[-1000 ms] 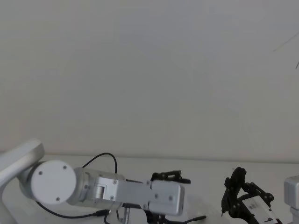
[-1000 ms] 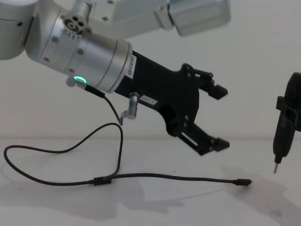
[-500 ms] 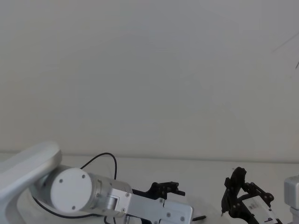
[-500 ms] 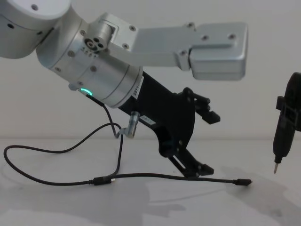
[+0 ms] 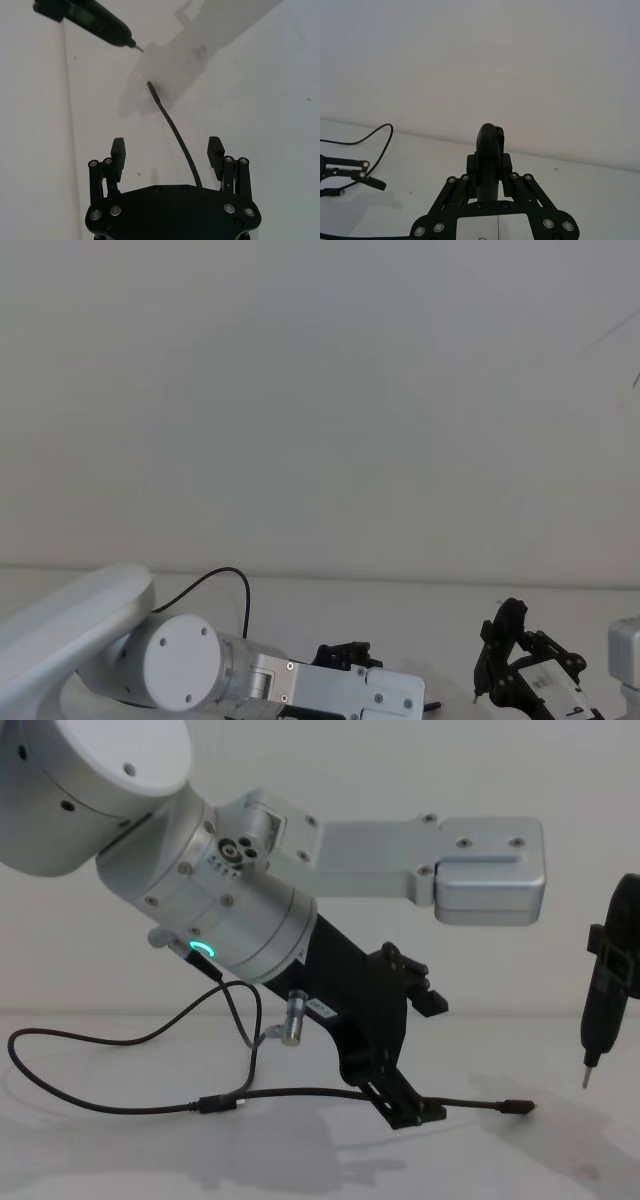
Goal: Pick up the data cable with the one hand.
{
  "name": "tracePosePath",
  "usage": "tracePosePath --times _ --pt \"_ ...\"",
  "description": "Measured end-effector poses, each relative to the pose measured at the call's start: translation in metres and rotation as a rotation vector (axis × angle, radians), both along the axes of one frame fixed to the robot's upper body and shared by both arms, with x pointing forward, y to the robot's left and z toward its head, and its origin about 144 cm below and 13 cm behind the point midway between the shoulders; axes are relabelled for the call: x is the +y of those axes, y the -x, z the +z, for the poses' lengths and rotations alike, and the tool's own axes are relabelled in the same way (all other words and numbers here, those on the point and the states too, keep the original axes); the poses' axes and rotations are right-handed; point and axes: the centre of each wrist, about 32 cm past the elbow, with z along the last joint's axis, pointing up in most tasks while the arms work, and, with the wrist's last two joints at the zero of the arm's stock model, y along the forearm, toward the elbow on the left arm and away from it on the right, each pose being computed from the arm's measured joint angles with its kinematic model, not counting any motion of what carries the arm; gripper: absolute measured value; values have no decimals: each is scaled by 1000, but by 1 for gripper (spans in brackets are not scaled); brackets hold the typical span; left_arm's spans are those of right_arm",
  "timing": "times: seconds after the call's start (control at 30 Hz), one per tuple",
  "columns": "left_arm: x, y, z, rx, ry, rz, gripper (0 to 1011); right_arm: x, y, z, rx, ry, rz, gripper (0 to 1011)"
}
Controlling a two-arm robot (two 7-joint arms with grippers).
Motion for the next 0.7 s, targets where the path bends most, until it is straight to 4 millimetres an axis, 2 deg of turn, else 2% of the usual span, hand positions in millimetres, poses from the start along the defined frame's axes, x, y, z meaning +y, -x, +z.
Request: tracePosePath --times 0.7 --pt "-16 -5 -14 65 27 113 1000 0 0 0 0 0 0 268"
